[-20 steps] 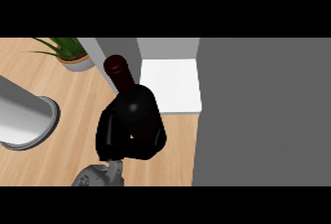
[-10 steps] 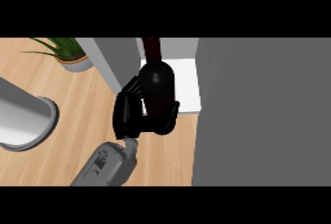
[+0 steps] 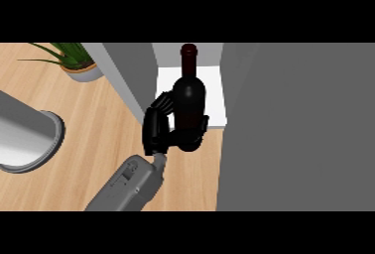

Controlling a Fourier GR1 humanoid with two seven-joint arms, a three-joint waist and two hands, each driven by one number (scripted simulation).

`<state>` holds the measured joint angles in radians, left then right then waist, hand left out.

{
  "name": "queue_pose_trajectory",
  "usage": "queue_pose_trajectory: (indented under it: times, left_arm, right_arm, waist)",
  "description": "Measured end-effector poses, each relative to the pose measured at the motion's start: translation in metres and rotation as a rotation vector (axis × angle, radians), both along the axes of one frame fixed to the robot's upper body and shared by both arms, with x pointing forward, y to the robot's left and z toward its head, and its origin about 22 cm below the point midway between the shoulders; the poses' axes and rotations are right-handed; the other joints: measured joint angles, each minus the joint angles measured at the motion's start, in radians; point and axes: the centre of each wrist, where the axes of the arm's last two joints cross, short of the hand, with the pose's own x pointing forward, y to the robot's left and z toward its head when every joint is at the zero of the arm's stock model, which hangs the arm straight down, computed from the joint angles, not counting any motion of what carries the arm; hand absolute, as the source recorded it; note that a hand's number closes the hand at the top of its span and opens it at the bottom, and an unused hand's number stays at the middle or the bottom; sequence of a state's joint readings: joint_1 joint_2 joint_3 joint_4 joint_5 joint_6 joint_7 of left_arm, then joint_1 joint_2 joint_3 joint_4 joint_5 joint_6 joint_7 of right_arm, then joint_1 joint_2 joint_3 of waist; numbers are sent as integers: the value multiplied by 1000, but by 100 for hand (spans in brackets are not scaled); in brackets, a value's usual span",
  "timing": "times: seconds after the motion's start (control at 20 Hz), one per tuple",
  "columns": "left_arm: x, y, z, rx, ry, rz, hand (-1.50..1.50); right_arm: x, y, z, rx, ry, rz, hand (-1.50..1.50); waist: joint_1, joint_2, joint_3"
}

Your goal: Pick up the wine, place it into the cabinet and close the cabinet

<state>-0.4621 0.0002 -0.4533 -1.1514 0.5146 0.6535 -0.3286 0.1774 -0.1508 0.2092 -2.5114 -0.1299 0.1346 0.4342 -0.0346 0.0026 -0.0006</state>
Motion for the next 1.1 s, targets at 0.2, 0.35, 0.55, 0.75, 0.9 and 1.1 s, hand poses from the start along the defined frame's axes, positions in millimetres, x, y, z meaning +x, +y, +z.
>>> queue_pose_trajectory:
  times: [0.2,0.35,0.55,0.75,0.9,1.1]
  left_arm:
    - [1,0,-16,1,15,6,150]
    - [7,-1,-19,-12,13,14,150]
    - [10,-3,-25,-48,30,25,150]
    - [22,0,-28,-73,46,27,150]
    - [32,1,-28,-80,56,39,150]
    - [45,-1,-22,-71,63,56,150]
  right_arm:
    - [0,-1,0,-3,4,4,-150]
    - [-1,-2,-2,-3,1,8,-150]
    - [-1,-1,-2,6,5,12,-150]
    - [-1,-2,-4,8,-1,13,-150]
    - [-1,-3,-3,5,1,11,-150]
    - [-2,-5,-5,6,8,8,-150]
  waist:
    - [-2,0,0]
    - [-3,0,0]
    - [-6,0,0]
    - [-6,1,0]
    - [-8,2,0]
    - [-10,1,0]
